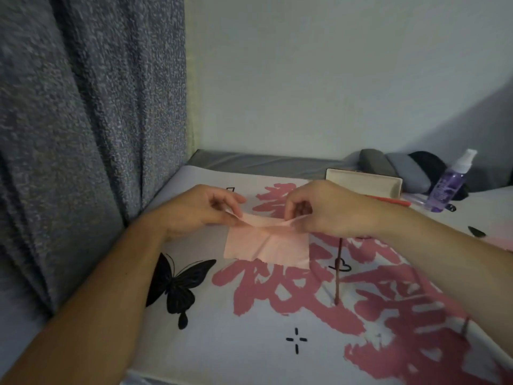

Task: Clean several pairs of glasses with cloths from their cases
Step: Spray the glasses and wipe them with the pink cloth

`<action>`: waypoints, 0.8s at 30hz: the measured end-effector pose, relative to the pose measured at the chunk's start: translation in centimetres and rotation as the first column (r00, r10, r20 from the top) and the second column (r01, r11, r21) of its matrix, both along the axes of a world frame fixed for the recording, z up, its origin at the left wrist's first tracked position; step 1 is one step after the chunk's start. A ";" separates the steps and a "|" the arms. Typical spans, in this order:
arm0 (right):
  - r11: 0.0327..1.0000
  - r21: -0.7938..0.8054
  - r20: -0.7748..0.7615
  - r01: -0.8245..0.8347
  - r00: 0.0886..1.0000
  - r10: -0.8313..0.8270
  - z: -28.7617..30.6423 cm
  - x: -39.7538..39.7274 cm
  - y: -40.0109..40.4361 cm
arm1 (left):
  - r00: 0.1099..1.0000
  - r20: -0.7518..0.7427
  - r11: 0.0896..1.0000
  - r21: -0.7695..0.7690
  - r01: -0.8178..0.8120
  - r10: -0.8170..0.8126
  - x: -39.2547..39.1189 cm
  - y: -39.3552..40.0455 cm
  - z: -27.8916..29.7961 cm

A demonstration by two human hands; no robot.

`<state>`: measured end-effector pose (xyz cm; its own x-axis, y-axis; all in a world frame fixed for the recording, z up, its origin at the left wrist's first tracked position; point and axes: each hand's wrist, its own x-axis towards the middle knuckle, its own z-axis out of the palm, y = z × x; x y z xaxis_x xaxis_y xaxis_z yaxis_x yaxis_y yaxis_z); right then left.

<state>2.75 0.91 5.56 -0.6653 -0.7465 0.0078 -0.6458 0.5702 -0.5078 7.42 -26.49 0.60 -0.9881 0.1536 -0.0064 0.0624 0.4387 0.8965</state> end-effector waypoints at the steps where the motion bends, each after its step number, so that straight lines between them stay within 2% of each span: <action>1: 0.999 0.030 0.011 -0.023 1.000 0.023 -0.2 0.4 0.1 | 0.999 0.002 0.998 -0.054 0.034 -0.034 0.3 -0.2 0.1; 6: 0.989 0.122 -0.004 -0.077 0.997 0.079 -1.5 1.7 0.2 | 0.994 0.020 0.967 -0.230 0.105 -0.103 1.2 -0.3 0.8; 11: 0.988 0.123 0.027 -0.099 0.995 0.096 -2.2 2.2 0.2 | 0.977 0.068 0.938 -0.272 0.214 -0.203 1.6 -0.4 1.0; 14: 0.964 0.230 0.042 -0.130 0.991 0.124 -1.7 2.6 0.5 | 0.965 0.135 0.924 -0.283 0.256 -0.226 2.0 -0.7 1.4; 16: 0.966 0.223 0.060 -0.130 0.991 0.120 -1.0 2.5 0.9 | 0.989 0.061 0.960 -0.240 0.143 -0.132 1.8 -0.3 1.4; 19: 0.998 0.065 -0.080 0.012 0.997 -0.007 -0.7 1.2 1.0 | 0.990 -0.133 0.975 -0.208 -0.075 0.048 0.8 1.1 0.6; 21: 0.991 0.108 -0.138 0.083 0.988 -0.068 -1.2 0.2 0.6 | 0.989 -0.150 0.937 -0.345 -0.054 0.002 0.3 1.6 -0.4; 23: 0.970 0.230 -0.093 0.079 0.994 -0.059 -1.9 -0.3 0.2 | 0.992 -0.119 0.863 -0.504 -0.033 -0.032 0.1 1.8 -1.1; 24: 0.963 0.260 -0.057 0.063 0.997 -0.050 -2.0 -0.3 0.0 | 0.992 -0.123 0.853 -0.520 -0.042 -0.026 0.1 1.8 -1.2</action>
<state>2.44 0.94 3.56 -0.7103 -0.6881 -0.1486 -0.6292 0.7152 -0.3042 7.52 -24.74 -0.57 -0.9875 0.1535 0.0360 0.1495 0.8395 0.5224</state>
